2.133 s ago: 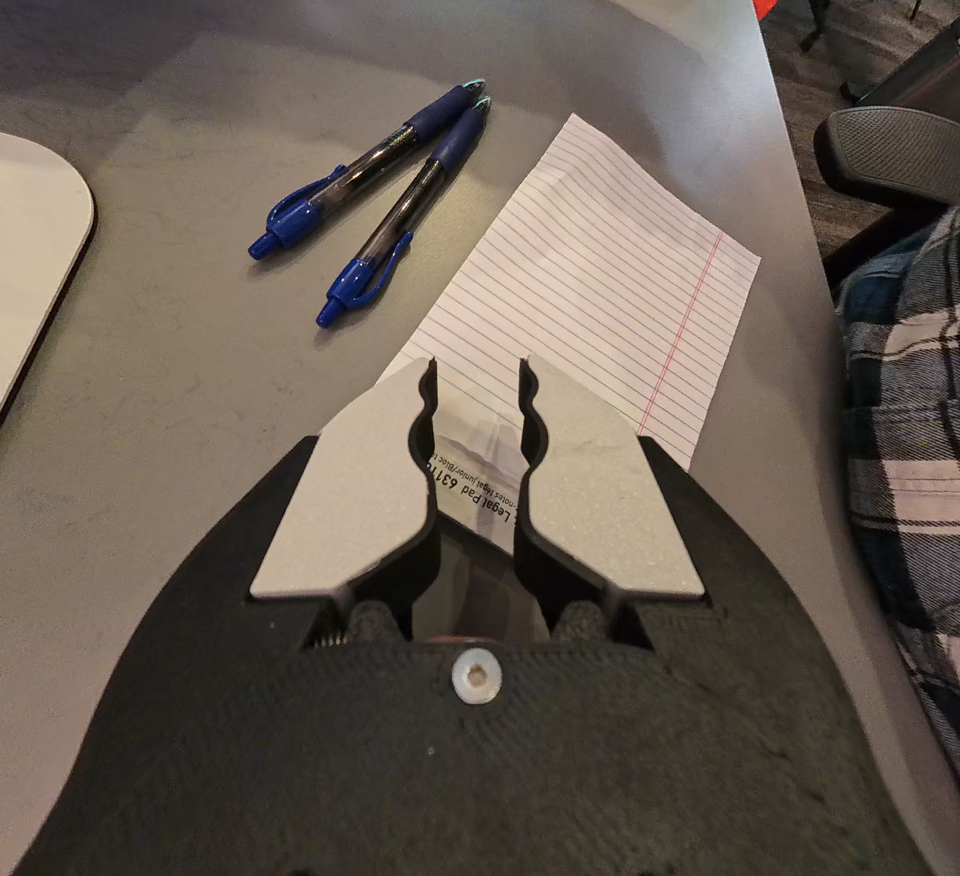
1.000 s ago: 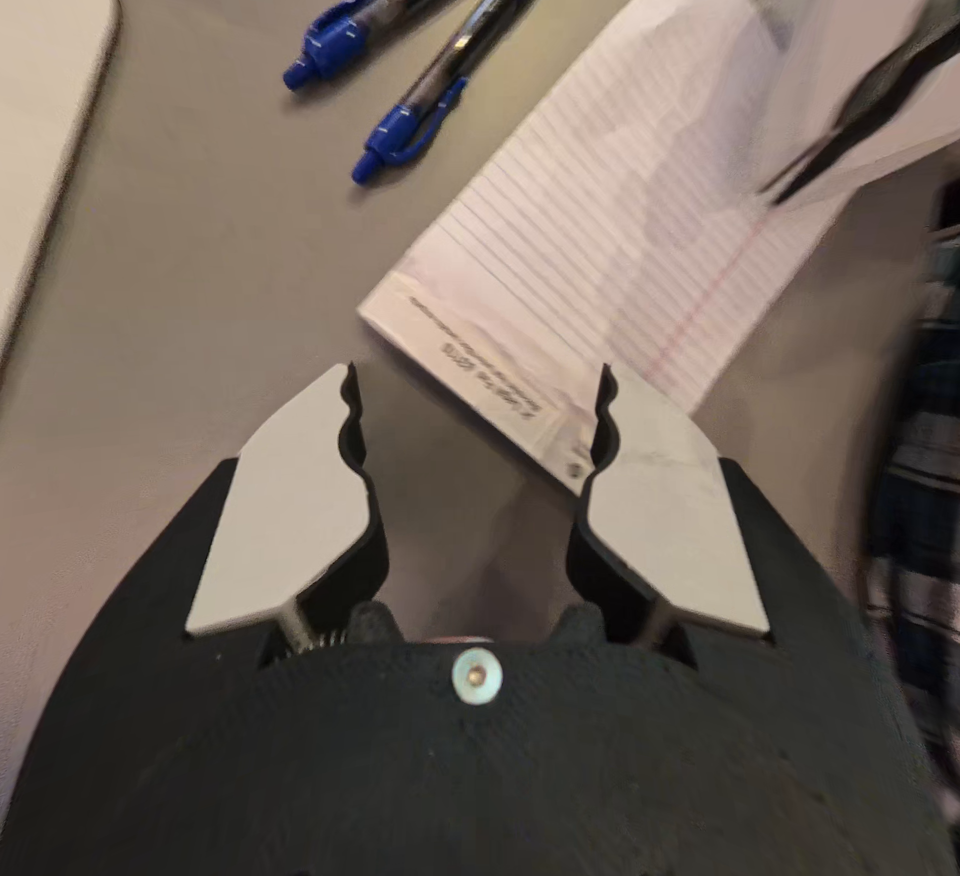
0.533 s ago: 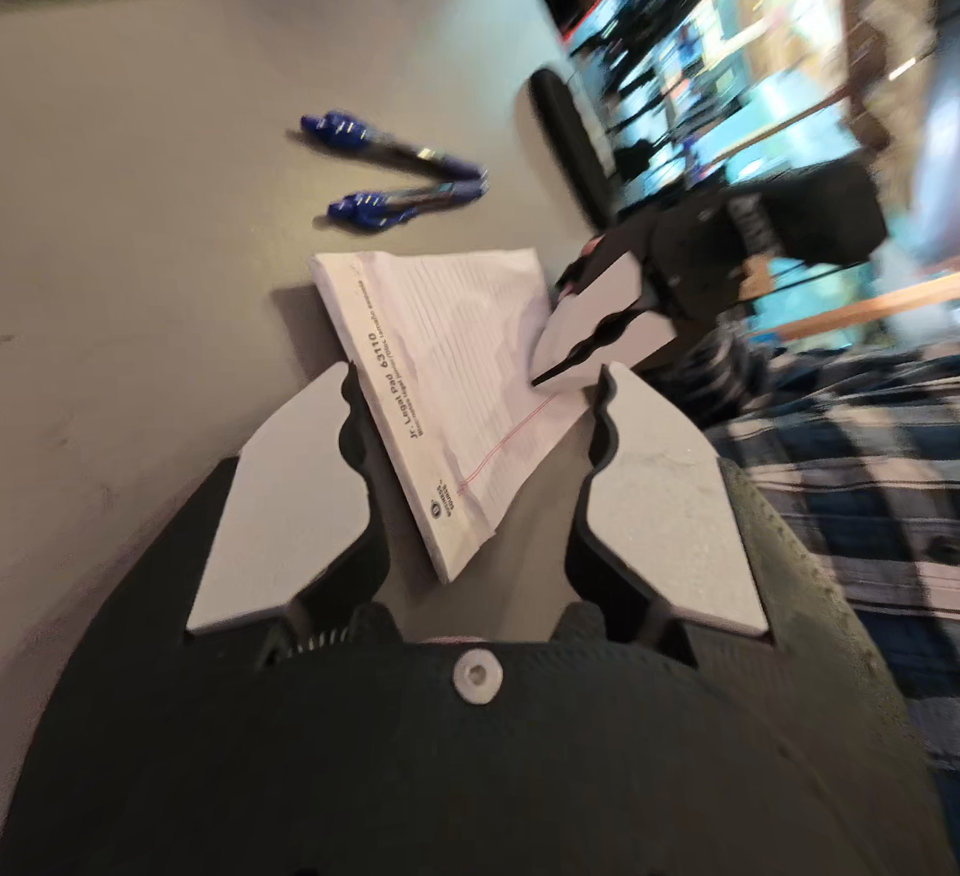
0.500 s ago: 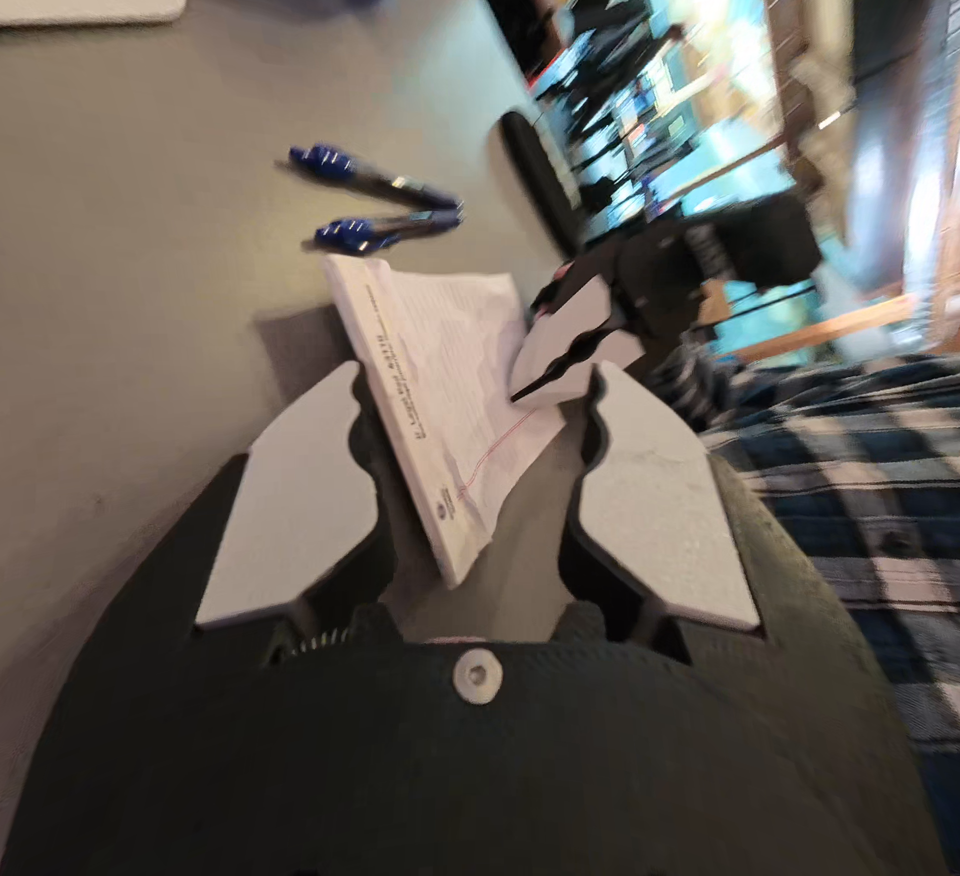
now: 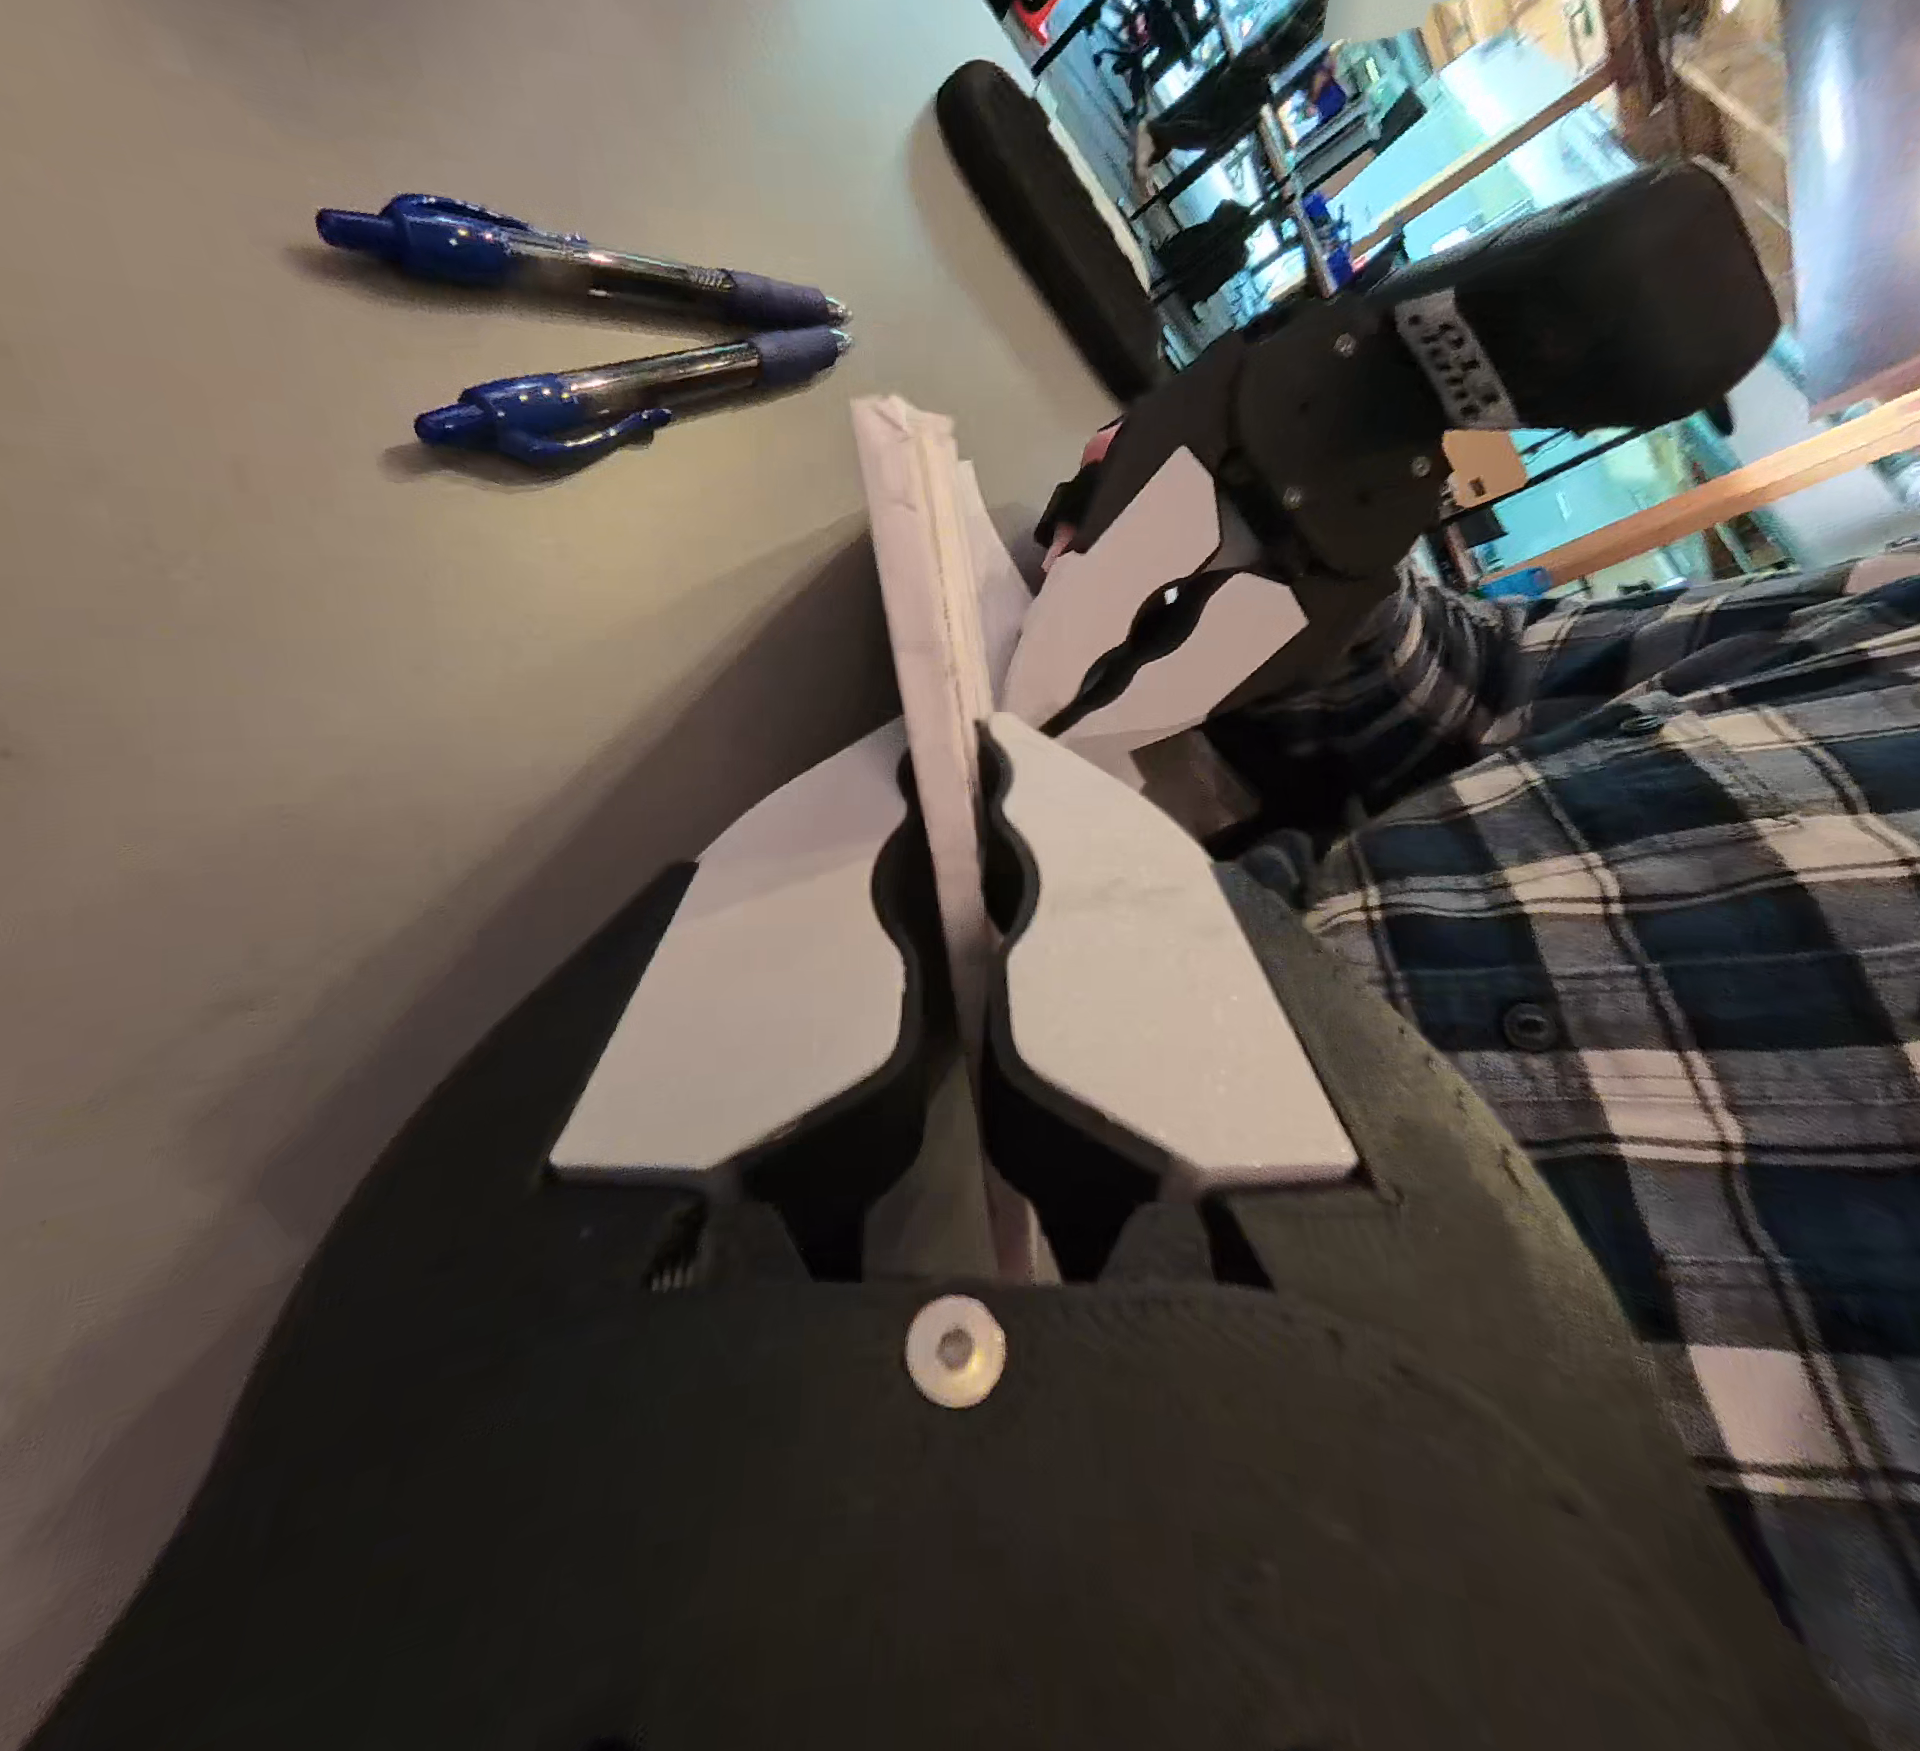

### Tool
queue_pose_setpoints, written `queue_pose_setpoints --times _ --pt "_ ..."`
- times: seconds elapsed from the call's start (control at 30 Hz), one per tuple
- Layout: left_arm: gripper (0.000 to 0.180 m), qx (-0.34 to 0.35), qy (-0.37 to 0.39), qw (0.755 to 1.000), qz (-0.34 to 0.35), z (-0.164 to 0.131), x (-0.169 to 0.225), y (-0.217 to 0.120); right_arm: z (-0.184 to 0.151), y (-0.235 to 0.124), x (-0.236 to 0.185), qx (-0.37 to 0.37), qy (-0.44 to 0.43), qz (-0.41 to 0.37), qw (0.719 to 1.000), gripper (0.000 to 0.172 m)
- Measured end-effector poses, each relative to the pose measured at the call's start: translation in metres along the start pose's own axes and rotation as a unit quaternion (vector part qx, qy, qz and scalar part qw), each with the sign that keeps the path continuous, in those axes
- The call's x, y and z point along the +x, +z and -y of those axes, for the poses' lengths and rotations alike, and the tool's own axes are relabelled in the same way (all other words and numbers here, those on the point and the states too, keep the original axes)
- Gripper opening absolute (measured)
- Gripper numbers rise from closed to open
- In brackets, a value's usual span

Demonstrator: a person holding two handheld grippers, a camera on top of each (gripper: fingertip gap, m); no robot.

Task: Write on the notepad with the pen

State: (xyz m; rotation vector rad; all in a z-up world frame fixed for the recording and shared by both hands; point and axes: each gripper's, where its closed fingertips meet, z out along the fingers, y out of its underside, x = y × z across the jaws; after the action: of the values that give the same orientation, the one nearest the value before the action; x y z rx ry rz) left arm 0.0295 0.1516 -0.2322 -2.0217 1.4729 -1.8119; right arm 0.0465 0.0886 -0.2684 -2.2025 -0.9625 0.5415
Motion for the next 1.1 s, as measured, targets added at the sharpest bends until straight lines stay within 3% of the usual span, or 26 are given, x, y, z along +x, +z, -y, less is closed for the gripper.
queue_pose_setpoints --times 0.07,0.23,0.37,0.53,0.6,0.7,0.77,0.83,0.9,1.0,1.1 --pt "0.005 -0.002 0.025 1.000 0.016 0.001 -0.001 -0.002 0.004 -0.006 -0.002 0.009 0.002 0.010 1.000 0.000" --pt "0.004 -0.033 0.119 0.992 0.006 0.003 0.025 -0.010 0.063 -0.065 0.014 0.098 -0.022 -0.029 0.995 0.038" --pt "0.004 -0.076 0.193 0.978 0.012 0.006 0.044 -0.012 0.080 -0.079 0.041 0.057 -0.055 -0.056 0.995 0.060" --pt "0.004 -0.097 0.265 0.959 0.011 0.014 0.064 -0.015 0.075 -0.050 0.013 0.005 -0.017 0.097 0.995 0.045" --pt "0.004 -0.107 0.288 0.951 0.016 0.015 0.067 -0.016 0.072 -0.043 -0.004 -0.008 -0.021 0.152 0.988 0.008" --pt "0.004 -0.127 0.319 0.939 0.027 0.013 0.067 -0.019 0.075 -0.040 -0.007 -0.005 -0.017 0.157 0.987 0.004" --pt "0.008 -0.102 0.318 0.942 0.021 0.023 0.072 -0.024 0.084 -0.047 -0.007 0.020 -0.001 0.165 0.986 0.004" --pt "0.038 -0.036 0.319 0.946 0.035 0.045 0.071 -0.036 0.092 -0.057 0.000 0.041 0.008 0.156 0.987 0.004" --pt "0.058 0.024 0.296 0.954 0.044 0.064 0.066 -0.052 0.095 -0.070 0.014 0.049 0.013 0.127 0.991 0.004" --pt "0.048 0.106 0.284 0.951 0.063 0.082 0.048 -0.076 0.101 -0.094 0.041 0.068 0.021 0.079 0.994 0.004" --pt "0.009 0.130 0.277 0.947 0.097 0.082 0.018 -0.081 0.108 -0.121 0.069 0.090 0.033 0.035 0.995 0.004"
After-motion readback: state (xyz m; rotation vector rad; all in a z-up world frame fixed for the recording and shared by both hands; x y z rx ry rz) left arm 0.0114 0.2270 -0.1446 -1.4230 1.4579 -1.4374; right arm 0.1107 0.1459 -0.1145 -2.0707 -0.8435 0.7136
